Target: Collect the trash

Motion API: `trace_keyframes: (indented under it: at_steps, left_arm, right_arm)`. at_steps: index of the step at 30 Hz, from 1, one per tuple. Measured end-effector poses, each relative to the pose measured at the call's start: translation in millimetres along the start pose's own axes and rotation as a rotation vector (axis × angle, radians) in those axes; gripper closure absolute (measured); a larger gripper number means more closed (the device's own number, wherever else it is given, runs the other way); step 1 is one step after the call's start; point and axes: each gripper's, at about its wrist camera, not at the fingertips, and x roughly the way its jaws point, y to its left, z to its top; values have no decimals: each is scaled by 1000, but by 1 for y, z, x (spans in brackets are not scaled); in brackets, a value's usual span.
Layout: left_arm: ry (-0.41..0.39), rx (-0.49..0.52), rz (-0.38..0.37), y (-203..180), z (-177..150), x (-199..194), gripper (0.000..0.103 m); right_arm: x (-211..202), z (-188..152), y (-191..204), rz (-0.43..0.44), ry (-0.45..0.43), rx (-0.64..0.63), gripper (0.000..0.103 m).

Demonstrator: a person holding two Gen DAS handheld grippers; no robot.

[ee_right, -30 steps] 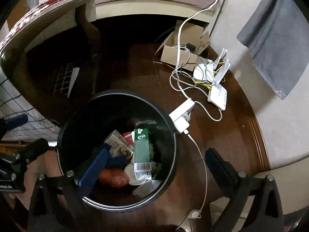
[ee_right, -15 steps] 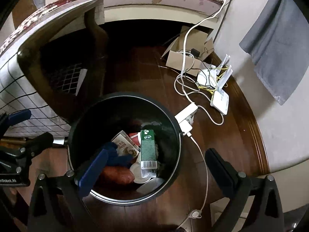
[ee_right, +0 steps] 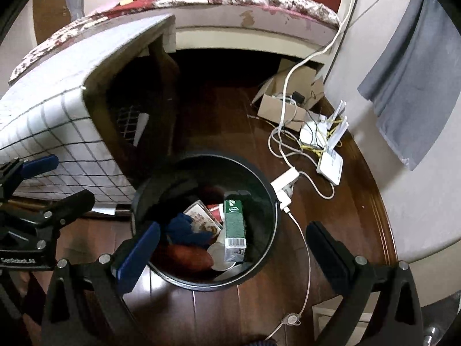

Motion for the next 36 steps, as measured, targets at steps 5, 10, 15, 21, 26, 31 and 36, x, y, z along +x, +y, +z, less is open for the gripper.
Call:
trace_keyframes:
  at_steps: [5, 10, 15, 21, 26, 31, 36]
  left_arm:
    - [-43, 3, 14, 5, -2, -31, 1]
    - [-69, 28, 46, 10, -5, -68, 1]
    - [-125, 37, 47, 17, -10, -102, 1]
    - [-188, 62, 81, 23, -16, -140, 1]
    - [-247, 63, 105, 29, -20, -177, 1]
    - [-296, 63, 113, 31, -24, -210, 1]
    - [-331, 63, 108, 28, -30, -234, 1]
  right_arm:
    - [-34, -1, 17, -2, -29, -24, 1]
    - [-71, -3, 31, 9, -67, 1, 1]
    - [-101, -7, 52, 11, -105, -19, 1]
    - [-144, -6, 74, 7, -164, -35, 1]
    - [-180, -8, 83, -4, -204, -23, 1]
    - [-214, -15, 89, -22, -243, 5, 1]
    - [-242, -20, 92, -48, -289, 26, 1]
